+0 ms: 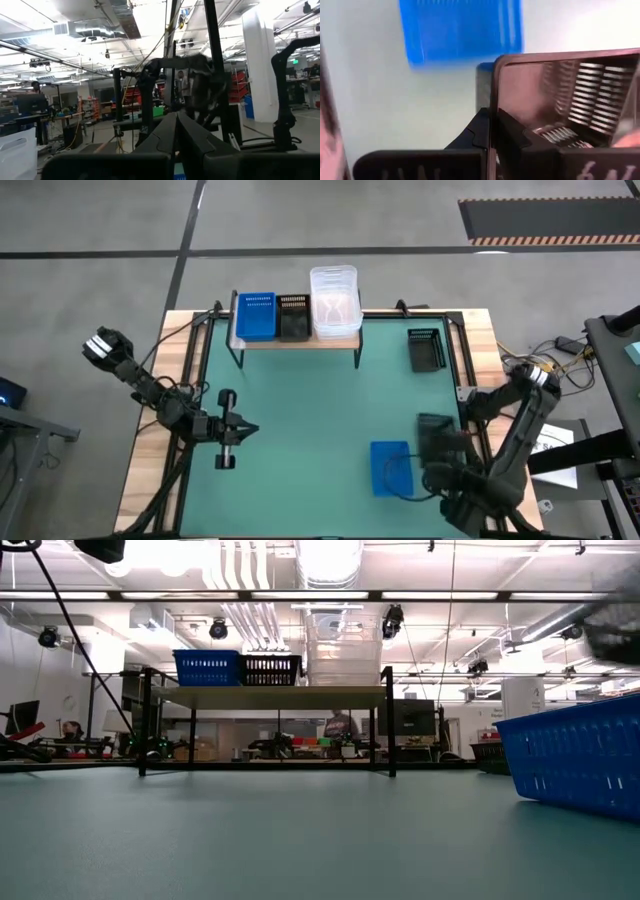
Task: Stack baskets on shelf by color
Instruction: Stack the bottom black bin on the other black bin on the shelf
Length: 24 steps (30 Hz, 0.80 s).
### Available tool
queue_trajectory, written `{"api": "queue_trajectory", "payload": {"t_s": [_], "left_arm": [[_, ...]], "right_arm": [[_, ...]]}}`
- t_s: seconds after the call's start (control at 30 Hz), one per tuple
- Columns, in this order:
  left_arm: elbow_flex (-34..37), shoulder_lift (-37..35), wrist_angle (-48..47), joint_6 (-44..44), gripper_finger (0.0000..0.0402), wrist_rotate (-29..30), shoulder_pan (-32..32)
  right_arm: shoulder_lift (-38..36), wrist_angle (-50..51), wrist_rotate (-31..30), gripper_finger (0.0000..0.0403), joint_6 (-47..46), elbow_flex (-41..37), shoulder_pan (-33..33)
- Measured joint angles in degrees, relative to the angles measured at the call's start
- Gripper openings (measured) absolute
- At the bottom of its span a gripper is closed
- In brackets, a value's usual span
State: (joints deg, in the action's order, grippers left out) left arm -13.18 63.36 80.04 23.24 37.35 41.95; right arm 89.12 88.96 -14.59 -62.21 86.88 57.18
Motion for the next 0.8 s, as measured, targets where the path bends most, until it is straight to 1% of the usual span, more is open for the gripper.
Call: {"api": "queue_trajectory", "payload": {"t_s": [0.07,0.1,0.23,0.37,0.57,0.7,0.8], "left_arm": [[0.06,-0.01,0.08,-0.02,0.0,-0.01,0.0],[0.06,-0.01,0.12,-0.02,0.0,-0.05,0.0],[0.08,-0.01,0.08,-0.04,0.0,-0.07,0.0],[0.08,-0.25,0.62,-0.04,0.0,-0.07,0.0],[0.08,-1.55,0.64,-0.27,0.0,-0.09,0.04],[0.08,-2.53,0.57,-0.33,0.0,-0.11,0.09],[0.03,-4.67,2.15,1.3,0.0,-0.1,0.09]], "right_arm": [[-1.1,0.04,-7.03,0.0009,2.01,2.55,-1.79],[-1.6,0.76,-9.13,0.0009,3.57,3.67,-3.15],[-1.92,-0.41,-14.31,0.0009,14.05,8.63,-8.6],[-0.67,-7.17,-15.05,0.0009,28.08,14.08,-14.92],[3.17,-18.96,-15.22,0.0009,46.55,22.96,-24.56],[7.33,-27.17,-14.87,0.0009,57.81,29.64,-30.1],[11.01,-29.55,-13.78,0.0009,63.71,35.32,-34.09]]}}
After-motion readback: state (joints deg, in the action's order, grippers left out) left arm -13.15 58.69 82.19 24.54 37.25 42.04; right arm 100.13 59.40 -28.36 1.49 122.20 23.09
